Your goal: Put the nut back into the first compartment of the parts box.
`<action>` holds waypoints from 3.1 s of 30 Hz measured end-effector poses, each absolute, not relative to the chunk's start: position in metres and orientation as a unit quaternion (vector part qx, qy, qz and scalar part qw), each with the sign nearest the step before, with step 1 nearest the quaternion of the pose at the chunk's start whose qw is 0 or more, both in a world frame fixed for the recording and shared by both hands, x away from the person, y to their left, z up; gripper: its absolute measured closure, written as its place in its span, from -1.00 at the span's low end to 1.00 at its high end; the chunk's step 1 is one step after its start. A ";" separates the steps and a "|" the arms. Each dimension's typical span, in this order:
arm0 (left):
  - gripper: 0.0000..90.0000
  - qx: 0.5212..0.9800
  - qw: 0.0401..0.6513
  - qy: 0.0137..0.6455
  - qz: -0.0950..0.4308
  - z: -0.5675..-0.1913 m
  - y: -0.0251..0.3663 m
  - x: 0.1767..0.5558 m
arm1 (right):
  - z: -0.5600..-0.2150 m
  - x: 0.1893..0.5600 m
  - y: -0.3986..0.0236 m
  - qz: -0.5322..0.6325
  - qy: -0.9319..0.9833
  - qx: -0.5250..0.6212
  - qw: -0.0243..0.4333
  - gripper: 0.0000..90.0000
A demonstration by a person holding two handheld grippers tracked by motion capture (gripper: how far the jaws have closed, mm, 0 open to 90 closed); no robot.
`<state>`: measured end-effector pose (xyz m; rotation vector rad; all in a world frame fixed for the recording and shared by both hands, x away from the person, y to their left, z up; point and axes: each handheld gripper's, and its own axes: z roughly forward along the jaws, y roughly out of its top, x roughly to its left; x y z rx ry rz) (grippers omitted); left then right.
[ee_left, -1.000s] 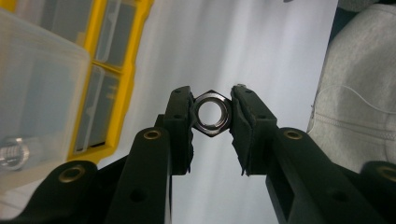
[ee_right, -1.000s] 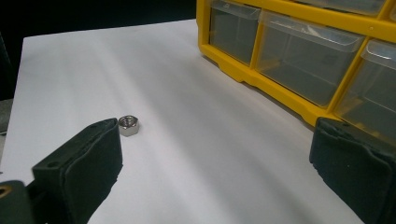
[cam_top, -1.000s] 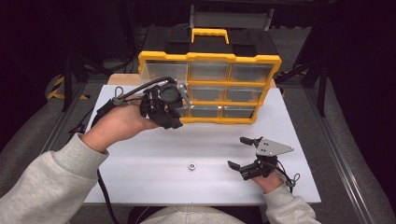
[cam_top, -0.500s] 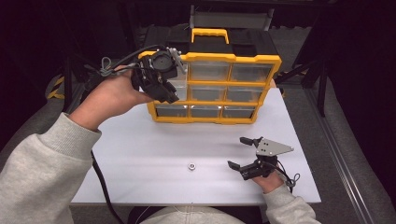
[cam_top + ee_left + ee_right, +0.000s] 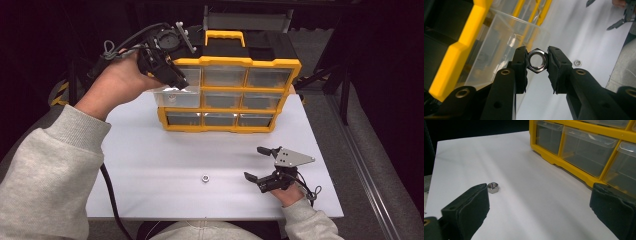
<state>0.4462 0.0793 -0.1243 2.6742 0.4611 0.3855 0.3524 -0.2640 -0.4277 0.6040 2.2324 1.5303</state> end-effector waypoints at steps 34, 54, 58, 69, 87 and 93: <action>0.54 0.952 0.160 0.241 0.099 -0.172 0.076 0.510 | -0.428 0.353 -0.265 0.542 0.794 0.210 0.178 -0.94; 0.54 0.961 0.127 0.244 0.006 -0.184 0.072 0.526 | -0.429 0.352 -0.265 0.540 0.797 0.206 0.173 -0.94; 0.54 0.962 0.125 0.244 0.011 -0.184 0.072 0.526 | -0.429 0.352 -0.265 0.540 0.797 0.205 0.173 -0.94; 0.30 0.957 0.140 0.252 0.037 -0.180 0.077 0.522 | -0.429 0.352 -0.265 0.541 0.798 0.205 0.170 -0.94; -0.49 0.926 0.283 0.211 0.132 -0.130 0.101 0.439 | -0.430 0.353 -0.264 0.539 0.799 0.206 0.169 -0.94; -0.72 0.934 0.281 0.165 0.149 -0.148 0.085 0.403 | -0.429 0.353 -0.264 0.539 0.798 0.208 0.171 -0.94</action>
